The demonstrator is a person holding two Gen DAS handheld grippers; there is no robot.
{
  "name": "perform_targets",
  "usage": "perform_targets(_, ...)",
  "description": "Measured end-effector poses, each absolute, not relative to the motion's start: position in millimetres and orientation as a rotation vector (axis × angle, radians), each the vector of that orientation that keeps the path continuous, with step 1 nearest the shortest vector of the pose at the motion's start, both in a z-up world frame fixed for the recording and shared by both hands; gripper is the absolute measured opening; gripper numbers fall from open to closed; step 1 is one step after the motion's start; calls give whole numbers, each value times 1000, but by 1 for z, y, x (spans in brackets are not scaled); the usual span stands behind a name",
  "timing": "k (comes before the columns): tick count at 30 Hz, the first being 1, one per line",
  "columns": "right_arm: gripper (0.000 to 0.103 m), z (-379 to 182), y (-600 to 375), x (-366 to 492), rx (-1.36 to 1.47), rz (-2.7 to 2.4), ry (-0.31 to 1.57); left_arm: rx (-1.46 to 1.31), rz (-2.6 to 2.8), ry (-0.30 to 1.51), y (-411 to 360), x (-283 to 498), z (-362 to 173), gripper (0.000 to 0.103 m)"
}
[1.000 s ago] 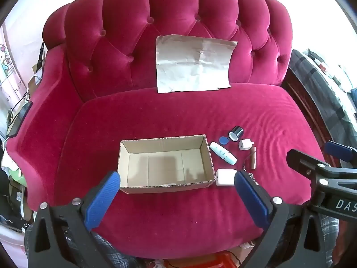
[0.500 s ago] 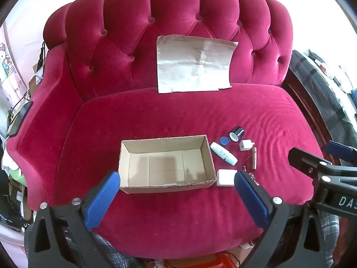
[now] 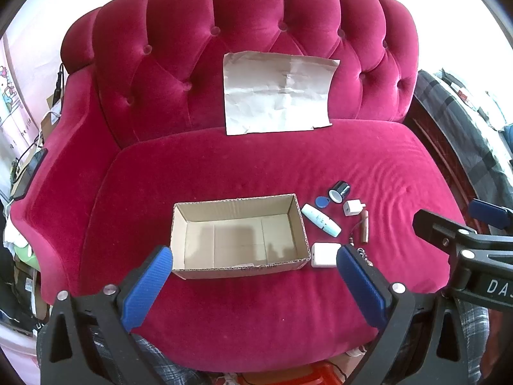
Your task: Organize rigid objects
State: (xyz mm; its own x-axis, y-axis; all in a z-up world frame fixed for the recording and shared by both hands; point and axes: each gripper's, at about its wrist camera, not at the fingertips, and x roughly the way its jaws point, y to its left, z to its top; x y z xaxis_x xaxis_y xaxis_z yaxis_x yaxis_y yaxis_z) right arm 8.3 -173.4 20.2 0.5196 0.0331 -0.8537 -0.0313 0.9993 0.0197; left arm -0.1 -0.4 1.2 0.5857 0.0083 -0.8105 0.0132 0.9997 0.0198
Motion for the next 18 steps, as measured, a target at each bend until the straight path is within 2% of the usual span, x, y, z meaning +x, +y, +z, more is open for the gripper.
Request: perform_targets(18, 103, 21, -172, 6, 10, 39, 1013, 22, 0, 941, 2, -2, 1, 103)
